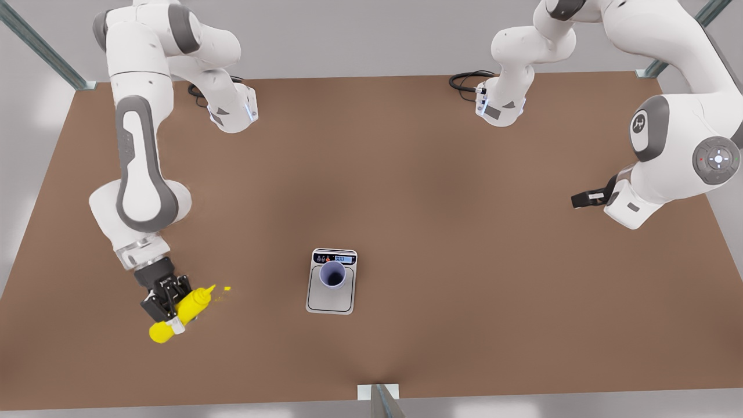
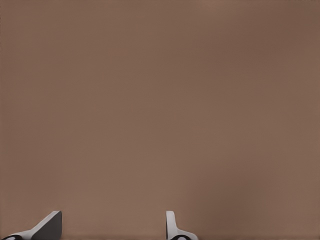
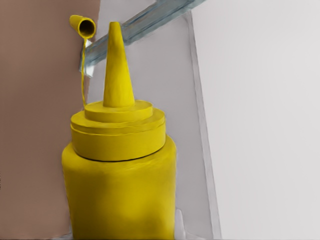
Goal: Move cup to the weight, pick up sauce bottle, pour sauce
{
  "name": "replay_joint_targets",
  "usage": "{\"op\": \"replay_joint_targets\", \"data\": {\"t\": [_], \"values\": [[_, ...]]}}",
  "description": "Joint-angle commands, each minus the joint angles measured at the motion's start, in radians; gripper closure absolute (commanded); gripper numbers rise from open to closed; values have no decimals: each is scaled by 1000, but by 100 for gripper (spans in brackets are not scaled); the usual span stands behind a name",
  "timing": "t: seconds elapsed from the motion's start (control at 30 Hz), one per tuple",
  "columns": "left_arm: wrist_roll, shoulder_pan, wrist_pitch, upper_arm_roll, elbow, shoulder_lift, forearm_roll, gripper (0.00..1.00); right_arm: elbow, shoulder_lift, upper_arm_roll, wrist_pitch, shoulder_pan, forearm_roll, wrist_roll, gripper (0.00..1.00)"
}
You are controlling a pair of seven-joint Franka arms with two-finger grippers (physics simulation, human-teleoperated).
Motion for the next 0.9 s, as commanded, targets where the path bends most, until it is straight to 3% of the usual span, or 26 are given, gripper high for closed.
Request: {"op": "replay_joint_targets", "data": {"t": [0.0, 0.1, 0.13, 0.3, 0.37, 0.6, 0.87], "values": [[-2, 0, 1, 0, 0, 0, 0, 0, 8, 0, -16, -39, 5, -73, 25, 44], [-5, 0, 0, 0, -2, 0, 0, 0, 122, 7, -72, -257, -1, -757, 809, 43], [-5, 0, 0, 0, -2, 0, 0, 0, 130, 7, -75, -346, -6, -796, 941, 43], [-8, -3, 0, -2, -2, 0, 0, 0, 122, 33, -78, -670, -131, -570, 957, 43], [-6, -3, 0, -5, -2, 0, 2, 0, 119, 97, -76, -786, -194, -360, 822, 43], [-6, -3, 0, -3, -2, 11, 5, 0, 61, 295, -78, -1205, -345, -17, 607, 43], [-6, -3, 1, -3, -2, 20, 8, 0, 56, 412, -79, -1187, -346, -30, 540, 42]]}}
